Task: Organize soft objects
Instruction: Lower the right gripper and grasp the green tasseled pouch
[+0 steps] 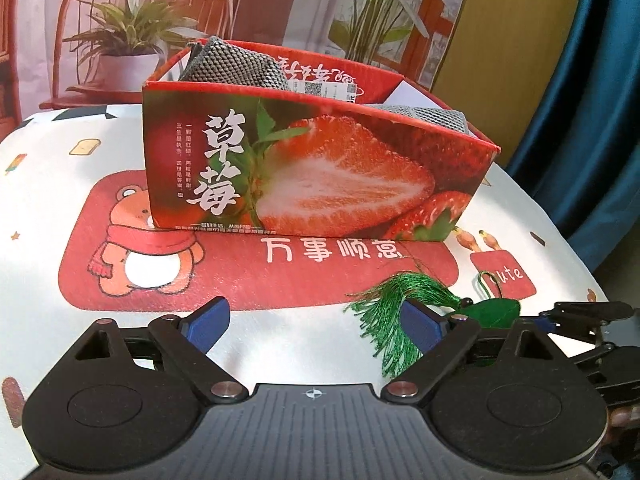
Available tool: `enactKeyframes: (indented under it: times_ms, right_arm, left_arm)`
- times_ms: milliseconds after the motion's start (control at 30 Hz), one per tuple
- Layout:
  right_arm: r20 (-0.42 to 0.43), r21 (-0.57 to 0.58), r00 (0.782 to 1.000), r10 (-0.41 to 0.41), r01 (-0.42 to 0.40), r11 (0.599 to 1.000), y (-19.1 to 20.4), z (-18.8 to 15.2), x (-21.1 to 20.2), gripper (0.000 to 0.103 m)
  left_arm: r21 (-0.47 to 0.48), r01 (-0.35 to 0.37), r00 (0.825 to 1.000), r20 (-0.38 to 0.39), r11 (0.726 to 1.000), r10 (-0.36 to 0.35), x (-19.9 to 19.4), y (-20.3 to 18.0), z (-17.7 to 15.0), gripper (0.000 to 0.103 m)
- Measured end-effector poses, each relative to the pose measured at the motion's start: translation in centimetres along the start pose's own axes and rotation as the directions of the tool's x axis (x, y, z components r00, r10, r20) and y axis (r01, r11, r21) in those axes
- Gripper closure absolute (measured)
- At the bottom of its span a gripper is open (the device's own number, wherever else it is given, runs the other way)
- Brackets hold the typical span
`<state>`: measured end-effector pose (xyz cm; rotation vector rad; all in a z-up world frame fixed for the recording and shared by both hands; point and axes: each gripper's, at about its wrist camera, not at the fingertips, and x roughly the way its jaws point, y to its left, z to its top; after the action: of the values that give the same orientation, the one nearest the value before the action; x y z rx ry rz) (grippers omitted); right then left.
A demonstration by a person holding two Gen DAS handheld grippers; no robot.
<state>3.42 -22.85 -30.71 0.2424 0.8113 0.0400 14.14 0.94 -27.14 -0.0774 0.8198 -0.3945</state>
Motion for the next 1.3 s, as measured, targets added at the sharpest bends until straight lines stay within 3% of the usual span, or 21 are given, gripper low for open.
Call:
enactKeyframes:
  times_ms: [367, 633, 800, 933, 1067, 1200, 1300]
  right_arm:
    - [0.003, -0.026, 0.997, 0.078, -0.078, 0.997, 1.8, 2.8, 3.8, 0.048]
    - [0.014, -0.124, 0.991, 0.132, -0.129, 0.984, 5.3, 5.6, 7.7, 0.049]
    - [0.015, -0.157, 0.992, 0.124, -0.12, 0.98, 5.5, 5.9, 7.8, 0.043]
    - [0.033, -0.155, 0.994, 0.104, -0.098, 0.983, 4.8, 5.6, 6.9, 0.041]
    - [0.046, -0.133, 0.995, 0.09, -0.083, 0.988, 3.9, 5.3, 6.3, 0.042]
    - [0.052, -0.136, 0.995, 0.085, -0.077, 0.988, 3.7, 5.2, 6.0, 0.044]
    - [0.053, -0.163, 0.995, 0.086, -0.077, 0.984, 4.1, 5.2, 6.1, 0.044]
  left_arm:
    - [-0.057, -0.008, 1.0, 0.005, 0.998, 0.008, 0.0, 0.9, 0.0, 0.016]
    - [-0.127, -0.033, 0.999, 0.029, 0.991, 0.037, -0.2, 2.8, 0.7, 0.019]
    - [-0.154, -0.027, 0.999, 0.026, 0.988, 0.031, 0.3, 3.7, 1.0, 0.024]
    - [-0.151, 0.012, 1.0, 0.011, 0.989, -0.011, 1.3, 3.5, 1.3, 0.035]
    - [-0.173, 0.08, 0.997, -0.008, 0.982, -0.083, 2.6, 3.3, 1.5, 0.036]
    - [-0.205, 0.141, 0.989, -0.02, 0.968, -0.148, 3.7, 2.9, 1.6, 0.046]
    - [-0.214, 0.18, 0.981, -0.032, 0.96, -0.191, 4.5, 2.5, 1.7, 0.047]
